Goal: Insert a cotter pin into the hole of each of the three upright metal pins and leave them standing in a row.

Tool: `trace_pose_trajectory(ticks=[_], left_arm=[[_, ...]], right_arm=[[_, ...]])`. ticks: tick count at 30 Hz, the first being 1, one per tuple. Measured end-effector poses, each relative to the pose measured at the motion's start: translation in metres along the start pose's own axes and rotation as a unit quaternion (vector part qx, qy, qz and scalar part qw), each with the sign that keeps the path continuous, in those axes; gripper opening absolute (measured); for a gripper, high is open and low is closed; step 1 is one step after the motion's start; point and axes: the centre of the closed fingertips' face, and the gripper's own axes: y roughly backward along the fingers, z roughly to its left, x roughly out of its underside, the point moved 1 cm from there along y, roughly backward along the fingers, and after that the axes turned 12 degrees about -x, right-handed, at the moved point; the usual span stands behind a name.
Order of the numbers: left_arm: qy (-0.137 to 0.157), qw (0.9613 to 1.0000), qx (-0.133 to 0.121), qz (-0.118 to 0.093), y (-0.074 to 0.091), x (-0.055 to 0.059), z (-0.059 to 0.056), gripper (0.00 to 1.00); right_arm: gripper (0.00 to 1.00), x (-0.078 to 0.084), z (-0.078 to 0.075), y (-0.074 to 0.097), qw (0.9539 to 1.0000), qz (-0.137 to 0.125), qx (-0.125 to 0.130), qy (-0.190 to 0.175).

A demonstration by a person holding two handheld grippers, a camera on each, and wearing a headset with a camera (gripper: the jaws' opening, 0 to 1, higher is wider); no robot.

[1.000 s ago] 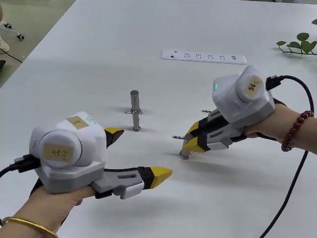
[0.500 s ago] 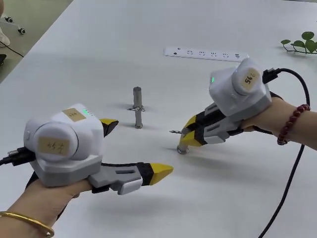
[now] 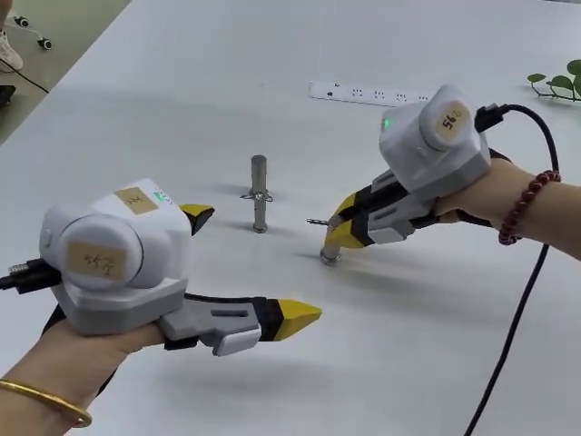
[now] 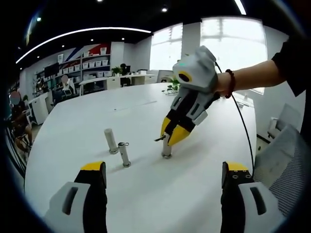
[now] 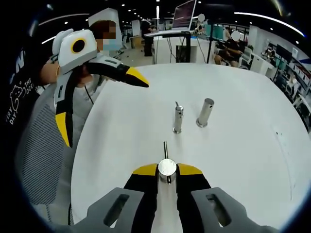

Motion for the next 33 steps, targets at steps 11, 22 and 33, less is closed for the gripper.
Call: trace_pose_trajectory(ticks=[11,22,33], left_arm=[[0.008,0.9999,-0.006,-0.005,-0.002,0.001,0.003,0.99],[0.006,1.0,-0.004,-0.005,-0.003,0.002,0.002,0.98],[0.006,1.0,-0.002,-0.002,-0.002,0.002,0.002,0.98]], right_arm=[[0.08,-0.006,-0.018,0.003,1.0,0.007,0.001,0.006],[0.08,-0.007,-0.023,-0.002,0.9998,0.016,-0.005,0.007],[0.08,-0.005,-0.031,-0.005,0.9998,0.019,-0.006,0.004]])
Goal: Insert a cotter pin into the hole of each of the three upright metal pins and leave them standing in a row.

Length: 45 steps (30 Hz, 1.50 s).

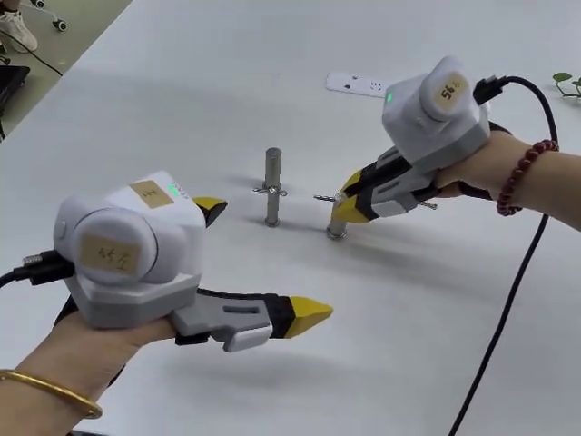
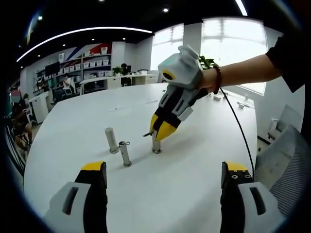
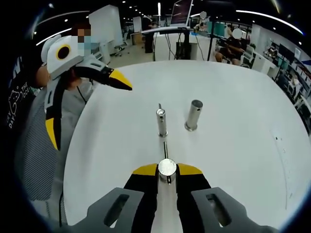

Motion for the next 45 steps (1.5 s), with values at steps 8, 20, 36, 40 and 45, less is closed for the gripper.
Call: trace_pose_trajectory(ticks=[8,20,36,40,45], left_arm=[[0.004,1.0,0.004,0.003,0.001,0.001,-0.001,0.96],[0.001,0.9999,0.01,0.009,0.0,0.003,-0.005,0.96],[0.005,0.9999,0.007,0.01,-0.002,0.003,-0.003,0.94],[0.004,0.9999,0.007,0.01,-0.002,0.003,-0.002,0.94],[0.004,0.9999,0.007,0.012,-0.002,0.004,-0.003,0.94]], right_arm=[[0.08,0.002,-0.006,-0.001,1.0,-0.002,-0.009,-0.001],[0.09,0.003,-0.001,-0.002,0.9999,-0.003,-0.015,-0.005],[0.09,-0.001,-0.004,0.0,0.9987,-0.002,-0.035,0.038],[0.09,-0.001,-0.004,0.0,0.9986,-0.002,-0.033,0.041],[0.19,-0.013,-0.003,0.005,0.9984,-0.043,-0.034,0.012]])
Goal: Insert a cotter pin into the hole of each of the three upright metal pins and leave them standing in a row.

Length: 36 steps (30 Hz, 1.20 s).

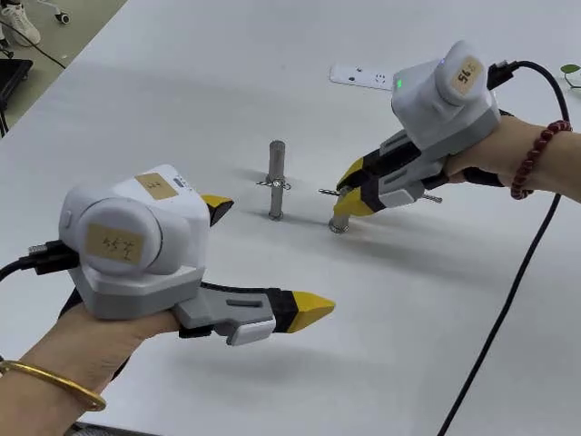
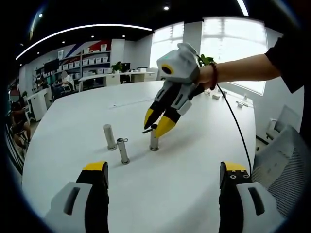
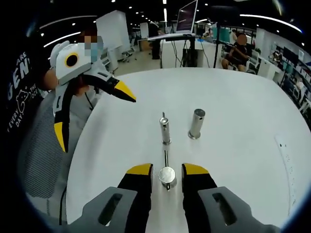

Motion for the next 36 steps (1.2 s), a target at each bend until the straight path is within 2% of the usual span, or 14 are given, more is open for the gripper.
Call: trace_pose_trajectory(ticks=[5,8,11,15,16,20,24,31,36], left_arm=[[0.001,1.0,-0.002,-0.003,0.0,-0.001,0.001,0.94],[0.002,1.0,-0.002,-0.003,0.001,-0.001,0.001,0.94],[0.002,1.0,-0.004,-0.003,0.001,-0.001,0.003,0.94],[0.005,0.9999,-0.007,-0.005,0.001,-0.002,0.004,0.94],[0.004,1.0,-0.008,-0.004,0.001,-0.001,0.005,0.94],[0.007,0.9999,-0.01,-0.007,0.002,-0.002,0.006,0.94],[0.009,0.9999,-0.012,-0.007,0.002,-0.002,0.008,0.93],[0.017,0.9996,-0.021,-0.006,0.001,-0.002,0.011,0.9],[0.015,0.9996,-0.022,-0.009,-0.001,-0.005,0.01,0.9]], right_arm=[[0.21,-0.009,-0.001,0.001,0.9995,-0.021,0.011,-0.019],[0.21,-0.021,-0.005,0.0,0.9968,-0.06,0.023,-0.049],[0.21,-0.032,-0.014,-0.001,0.9917,-0.097,0.047,-0.071],[0.18,-0.032,-0.025,-0.007,0.9915,-0.082,0.074,-0.069],[0.18,-0.033,-0.026,-0.009,0.9912,-0.083,0.077,-0.068],[0.17,-0.041,-0.039,-0.014,0.9854,-0.109,0.094,-0.09],[0.17,-0.046,-0.05,-0.022,0.9819,-0.124,0.096,-0.106],[0.16,-0.049,-0.056,-0.036,0.9802,-0.127,0.098,-0.116],[0.17,-0.052,-0.058,-0.041,0.9809,-0.122,0.102,-0.112]])
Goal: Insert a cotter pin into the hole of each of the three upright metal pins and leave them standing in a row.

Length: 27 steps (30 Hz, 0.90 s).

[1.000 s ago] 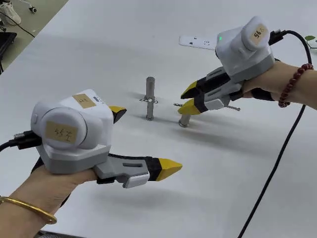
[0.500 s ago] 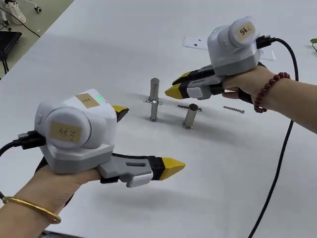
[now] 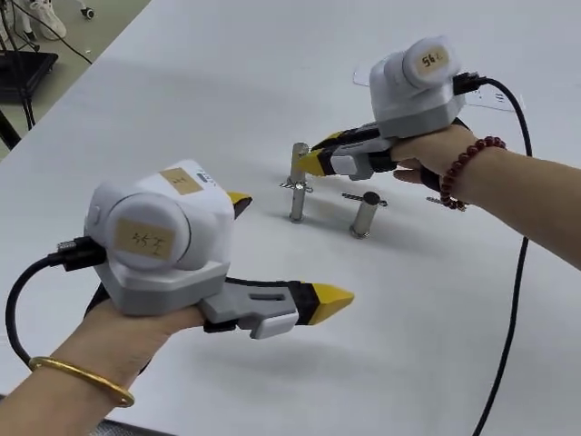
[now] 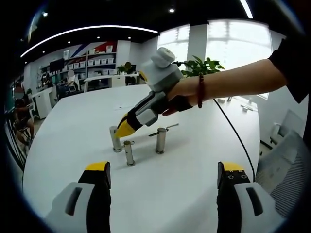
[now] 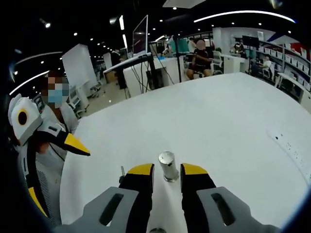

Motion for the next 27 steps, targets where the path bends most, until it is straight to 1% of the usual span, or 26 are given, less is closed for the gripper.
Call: trace_pose_trajectory(ticks=[4,8,12,14,17,19,21,22,24,25,27], left_arm=[[0.009,0.9999,-0.003,-0.004,0.0,-0.002,0.004,0.89],[0.01,0.9999,-0.007,-0.006,0.0,-0.003,0.006,0.89],[0.011,0.9999,-0.009,-0.007,-0.001,-0.004,0.006,0.89],[0.011,0.9999,-0.009,-0.008,0.0,-0.005,0.006,0.88],[0.01,0.9999,-0.01,-0.009,0.0,-0.006,0.006,0.88],[0.01,0.9998,-0.012,-0.009,0.0,-0.006,0.007,0.88],[0.011,0.9998,-0.014,-0.009,0.0,-0.006,0.009,0.88],[0.011,0.9997,-0.018,-0.009,0.0,-0.006,0.01,0.88],[0.002,0.9997,-0.026,-0.003,0.0,-0.004,0.014,0.87],[-0.003,0.9995,-0.03,-0.002,0.0,-0.003,0.015,0.87],[-0.006,0.9995,-0.031,-0.001,0.0,-0.003,0.015,0.87]], right_arm=[[0.17,-0.003,0.0,-0.004,1.0,-0.003,0.0,0.002],[0.16,-0.004,0.001,-0.01,1.0,0.002,0.001,0.008],[0.15,-0.004,-0.005,-0.015,1.0,-0.003,0.0,0.0],[0.12,-0.003,-0.009,-0.016,1.0,-0.001,0.006,0.0],[0.12,-0.003,-0.01,-0.016,0.9999,-0.006,0.005,-0.007],[0.11,-0.003,-0.009,-0.017,1.0,-0.004,0.004,0.001],[0.1,-0.003,-0.009,-0.017,0.9997,0.002,0.004,0.024],[0.1,-0.003,-0.009,-0.016,0.9997,0.002,0.006,0.023],[0.09,-0.002,-0.008,-0.016,0.9996,0.005,0.006,0.026],[0.09,-0.002,-0.008,-0.016,0.9994,0.009,0.008,0.033],[0.09,-0.002,-0.008,-0.015,0.9992,0.013,0.01,0.036]])
